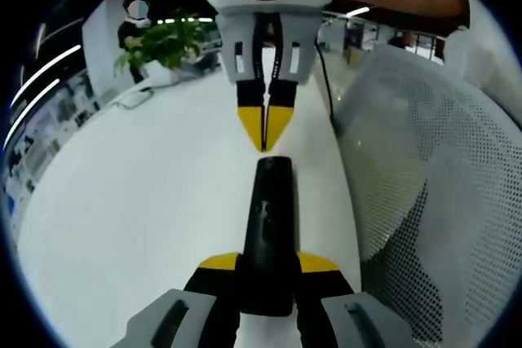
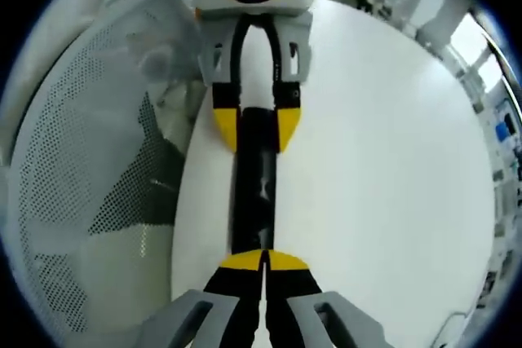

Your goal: Press the specified remote control buttons in sequence, fully releasing each button before pressing the next.

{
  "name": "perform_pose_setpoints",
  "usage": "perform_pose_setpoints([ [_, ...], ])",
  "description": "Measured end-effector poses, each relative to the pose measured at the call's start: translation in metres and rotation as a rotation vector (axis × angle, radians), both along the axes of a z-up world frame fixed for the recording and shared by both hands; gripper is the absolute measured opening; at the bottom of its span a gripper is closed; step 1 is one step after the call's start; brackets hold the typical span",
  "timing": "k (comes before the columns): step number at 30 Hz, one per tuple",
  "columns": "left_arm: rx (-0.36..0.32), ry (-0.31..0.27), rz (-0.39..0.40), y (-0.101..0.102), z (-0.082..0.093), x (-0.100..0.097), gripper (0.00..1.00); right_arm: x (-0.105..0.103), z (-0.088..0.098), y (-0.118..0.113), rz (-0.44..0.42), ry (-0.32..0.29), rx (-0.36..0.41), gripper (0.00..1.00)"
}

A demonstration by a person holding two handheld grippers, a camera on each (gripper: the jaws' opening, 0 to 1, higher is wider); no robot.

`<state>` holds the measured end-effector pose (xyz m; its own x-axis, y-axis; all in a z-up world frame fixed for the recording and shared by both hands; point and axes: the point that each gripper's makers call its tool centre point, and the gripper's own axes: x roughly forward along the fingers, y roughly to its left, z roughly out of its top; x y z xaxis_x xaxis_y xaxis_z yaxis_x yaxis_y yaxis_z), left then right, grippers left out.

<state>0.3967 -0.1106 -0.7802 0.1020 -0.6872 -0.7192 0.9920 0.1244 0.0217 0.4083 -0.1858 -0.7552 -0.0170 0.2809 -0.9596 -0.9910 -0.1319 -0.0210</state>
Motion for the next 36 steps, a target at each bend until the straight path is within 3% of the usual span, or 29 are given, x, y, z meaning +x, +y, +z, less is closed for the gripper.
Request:
perform_pose_setpoints([
  [20, -0.025, 0.001, 0.007, 0.000, 0.000, 0.002, 0.24, 0.004, 0.015, 0.010, 0.036, -0.026, 0.007, 0.00],
  [36, -0.029, 0.000, 0.011, 0.000, 0.001, 0.001, 0.24, -0.006, -0.009, 0.007, 0.053, 0.018, -0.043, 0.00],
])
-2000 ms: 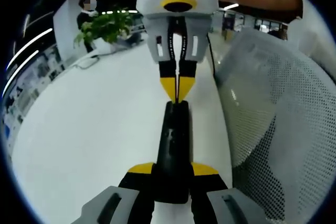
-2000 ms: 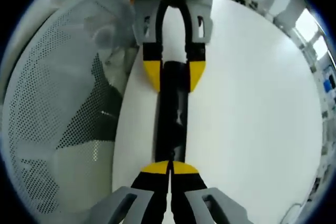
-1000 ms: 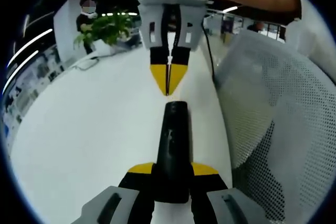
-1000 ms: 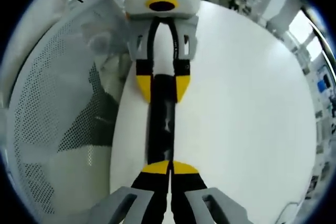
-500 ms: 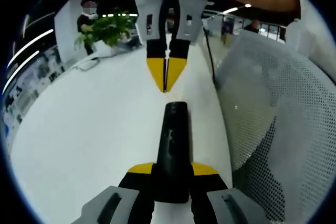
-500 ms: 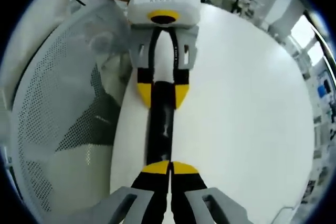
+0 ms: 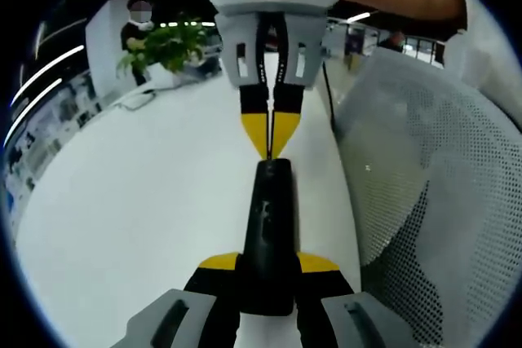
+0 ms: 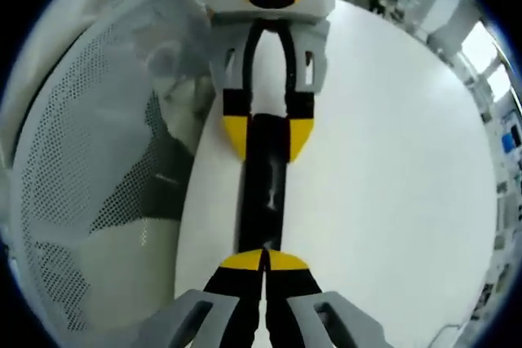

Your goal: Press the specified remote control buttons in sequence, fully releasing each button before pressing the next.

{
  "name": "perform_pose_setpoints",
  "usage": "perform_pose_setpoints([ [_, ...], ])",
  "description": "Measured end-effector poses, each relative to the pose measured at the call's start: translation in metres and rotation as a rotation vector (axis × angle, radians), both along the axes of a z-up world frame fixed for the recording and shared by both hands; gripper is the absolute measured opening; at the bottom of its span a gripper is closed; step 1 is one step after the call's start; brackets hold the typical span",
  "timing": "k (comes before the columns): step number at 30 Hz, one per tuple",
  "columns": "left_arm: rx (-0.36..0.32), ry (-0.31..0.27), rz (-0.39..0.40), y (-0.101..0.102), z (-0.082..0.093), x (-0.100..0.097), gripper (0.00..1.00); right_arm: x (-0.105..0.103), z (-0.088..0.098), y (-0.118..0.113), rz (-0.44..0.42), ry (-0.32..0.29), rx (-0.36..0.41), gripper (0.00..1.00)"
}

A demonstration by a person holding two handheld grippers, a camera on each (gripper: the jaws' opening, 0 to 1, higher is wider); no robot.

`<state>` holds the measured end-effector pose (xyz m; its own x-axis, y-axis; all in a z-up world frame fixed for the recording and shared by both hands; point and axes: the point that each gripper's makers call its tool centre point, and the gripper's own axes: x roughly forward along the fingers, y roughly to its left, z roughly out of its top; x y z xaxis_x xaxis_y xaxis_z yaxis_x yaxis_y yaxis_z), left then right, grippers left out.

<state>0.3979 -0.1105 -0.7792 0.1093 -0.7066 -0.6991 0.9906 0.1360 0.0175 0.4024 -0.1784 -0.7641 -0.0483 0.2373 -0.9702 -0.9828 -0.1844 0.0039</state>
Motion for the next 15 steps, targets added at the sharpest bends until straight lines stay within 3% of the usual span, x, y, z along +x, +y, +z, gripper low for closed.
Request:
perform_pose_setpoints([
  [15, -0.002, 0.001, -0.002, 0.0010, -0.0003, 0.0004, 0.24, -0.0022, -0.0083, 0.0004, -0.001, 0.013, -0.011, 0.00],
])
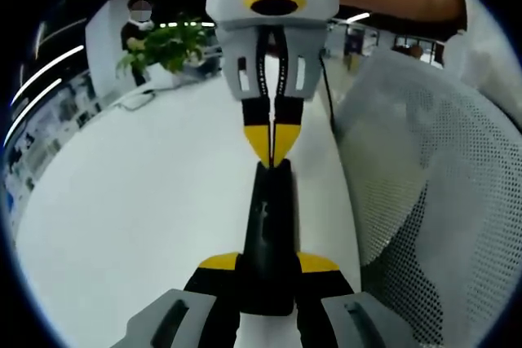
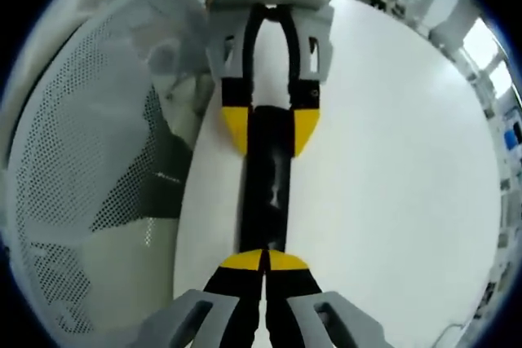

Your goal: Press the specified remote control buttons in sequence, fully releasing each button before pressing the next.

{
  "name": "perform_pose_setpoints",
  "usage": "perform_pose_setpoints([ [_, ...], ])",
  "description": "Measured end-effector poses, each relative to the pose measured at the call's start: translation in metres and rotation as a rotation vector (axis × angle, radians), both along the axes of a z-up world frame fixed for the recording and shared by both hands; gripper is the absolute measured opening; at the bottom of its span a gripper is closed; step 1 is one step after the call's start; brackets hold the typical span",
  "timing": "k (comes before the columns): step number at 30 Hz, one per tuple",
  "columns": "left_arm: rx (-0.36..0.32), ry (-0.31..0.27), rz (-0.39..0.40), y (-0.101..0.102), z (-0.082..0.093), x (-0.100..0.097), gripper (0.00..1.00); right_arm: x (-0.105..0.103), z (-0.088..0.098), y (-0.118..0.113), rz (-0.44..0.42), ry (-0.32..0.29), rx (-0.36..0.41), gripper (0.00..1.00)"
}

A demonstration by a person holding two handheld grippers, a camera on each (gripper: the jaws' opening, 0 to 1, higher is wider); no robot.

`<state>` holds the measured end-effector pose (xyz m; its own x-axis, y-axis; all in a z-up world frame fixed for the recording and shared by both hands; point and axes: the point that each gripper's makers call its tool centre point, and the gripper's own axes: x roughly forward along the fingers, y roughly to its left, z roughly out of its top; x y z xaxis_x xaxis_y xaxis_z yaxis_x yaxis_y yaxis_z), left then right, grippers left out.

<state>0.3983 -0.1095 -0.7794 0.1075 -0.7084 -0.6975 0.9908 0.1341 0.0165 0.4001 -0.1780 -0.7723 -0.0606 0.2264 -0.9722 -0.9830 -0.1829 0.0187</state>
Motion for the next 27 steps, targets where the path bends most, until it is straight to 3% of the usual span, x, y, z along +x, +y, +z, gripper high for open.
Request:
perform_pose_setpoints([
  [27, 0.003, 0.003, -0.001, 0.0007, -0.0004, -0.0006, 0.24, 0.0013, -0.0024, 0.0005, -0.002, 0.004, -0.005, 0.00],
])
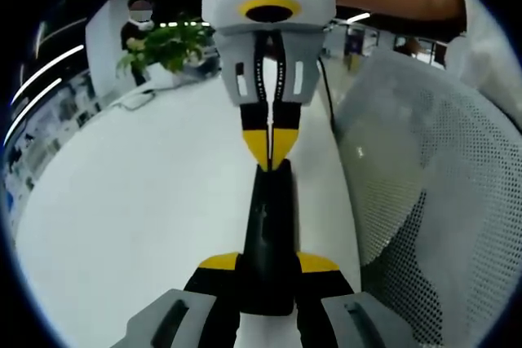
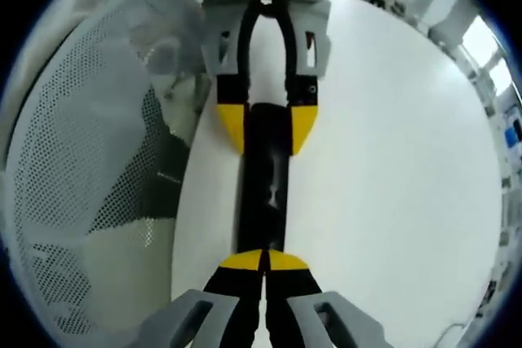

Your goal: Press the specified remote control buttons in sequence, fully releasing each button before pressing the next.

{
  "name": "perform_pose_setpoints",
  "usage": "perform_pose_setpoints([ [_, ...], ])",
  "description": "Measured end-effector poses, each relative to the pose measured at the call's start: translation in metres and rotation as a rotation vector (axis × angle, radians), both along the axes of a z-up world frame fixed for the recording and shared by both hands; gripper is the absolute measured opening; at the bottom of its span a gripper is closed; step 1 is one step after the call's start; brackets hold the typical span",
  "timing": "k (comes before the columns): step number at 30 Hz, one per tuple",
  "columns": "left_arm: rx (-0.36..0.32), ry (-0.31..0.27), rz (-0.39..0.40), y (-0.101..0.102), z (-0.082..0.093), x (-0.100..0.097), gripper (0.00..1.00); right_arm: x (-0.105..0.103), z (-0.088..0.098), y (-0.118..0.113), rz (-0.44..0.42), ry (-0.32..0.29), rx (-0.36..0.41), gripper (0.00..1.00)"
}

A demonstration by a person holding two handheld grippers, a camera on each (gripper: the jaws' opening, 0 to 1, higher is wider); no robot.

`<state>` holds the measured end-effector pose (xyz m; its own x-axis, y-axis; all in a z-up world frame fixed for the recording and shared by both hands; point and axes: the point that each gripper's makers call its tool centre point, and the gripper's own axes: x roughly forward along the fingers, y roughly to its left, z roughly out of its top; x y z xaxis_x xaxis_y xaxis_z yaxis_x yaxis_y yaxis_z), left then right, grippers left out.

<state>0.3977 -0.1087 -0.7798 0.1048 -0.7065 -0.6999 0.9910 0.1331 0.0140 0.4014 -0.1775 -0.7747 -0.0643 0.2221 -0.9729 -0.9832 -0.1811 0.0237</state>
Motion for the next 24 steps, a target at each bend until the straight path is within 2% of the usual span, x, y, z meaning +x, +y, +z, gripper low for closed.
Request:
perform_pose_setpoints([
  [24, 0.013, 0.009, -0.008, -0.0012, -0.0006, -0.0017, 0.24, 0.0006, -0.0019, -0.0024, -0.015, -0.016, 0.019, 0.00],
])
